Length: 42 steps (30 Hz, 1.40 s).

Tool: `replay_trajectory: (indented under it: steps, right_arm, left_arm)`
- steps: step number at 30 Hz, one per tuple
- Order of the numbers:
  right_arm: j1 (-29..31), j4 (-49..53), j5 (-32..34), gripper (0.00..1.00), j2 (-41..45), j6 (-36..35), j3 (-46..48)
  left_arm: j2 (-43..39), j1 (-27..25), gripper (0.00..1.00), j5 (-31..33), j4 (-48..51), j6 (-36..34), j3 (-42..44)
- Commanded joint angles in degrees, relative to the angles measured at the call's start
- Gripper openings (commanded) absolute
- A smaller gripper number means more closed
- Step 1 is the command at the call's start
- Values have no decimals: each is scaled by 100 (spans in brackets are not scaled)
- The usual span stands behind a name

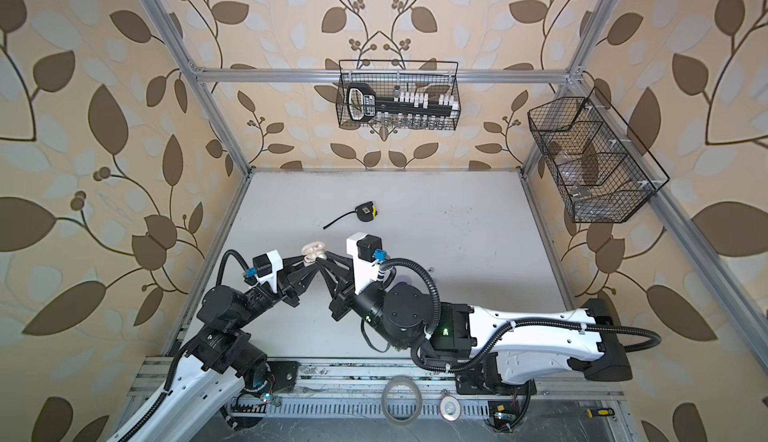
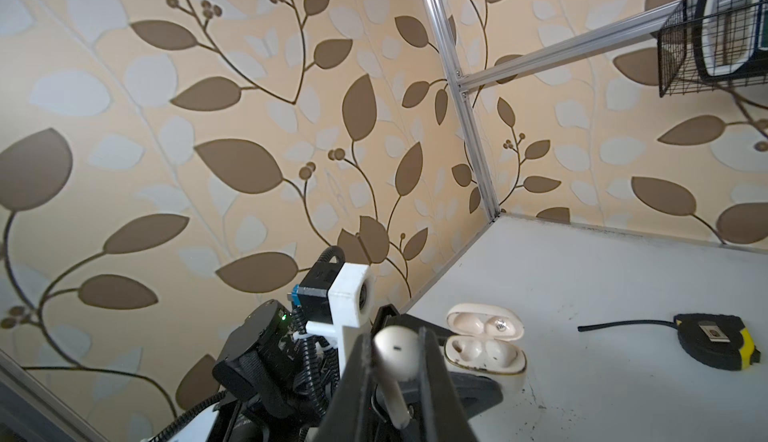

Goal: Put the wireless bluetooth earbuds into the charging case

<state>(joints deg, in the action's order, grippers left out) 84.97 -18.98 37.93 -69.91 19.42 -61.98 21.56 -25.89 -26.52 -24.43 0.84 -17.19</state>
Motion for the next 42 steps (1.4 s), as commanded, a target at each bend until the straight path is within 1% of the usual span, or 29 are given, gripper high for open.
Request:
replay_trajectory:
  steps: [1, 6, 9, 17, 21, 29, 33, 36, 42]
  right_arm:
    - [19, -866, 100, 7, -118, -247, -44]
    - [-1, -1394, 150, 7, -318, -237, 47]
    - [-41, -1661, 121, 7, -474, -262, 47]
    - [-276, -2291, -143, 4, -918, -71, 42]
    - [-291, -2689, -26, 3, -1126, -45, 72]
    - [-553, -2566, -340, 1, -1557, 272, -230]
    - [-594, -2516, -353, 2, -1723, 149, -377]
    - [-706, -2459, -611, 1, -1803, 226, -465]
    - [-648, -2426, -565, 1, -1986, 37, -630]
  left_arm:
    - [96, -2, 0, -9, -1304, 239, -49]
    - [302, -4, 0, -94, -2191, 302, 138]
    - [322, -3, 0, -107, -2494, 352, 190]
    - [214, -4, 0, 174, -2452, 434, 169]
    - [131, 0, 0, 339, -2426, 415, 231]
    - [-58, 1, 0, 350, -2348, 505, 228]
    - [-91, -3, 0, 273, -2231, 556, 148]
    - [-6, 1, 0, 243, -2314, 612, 139]
    - [155, -4, 0, 253, -2317, 793, 56]
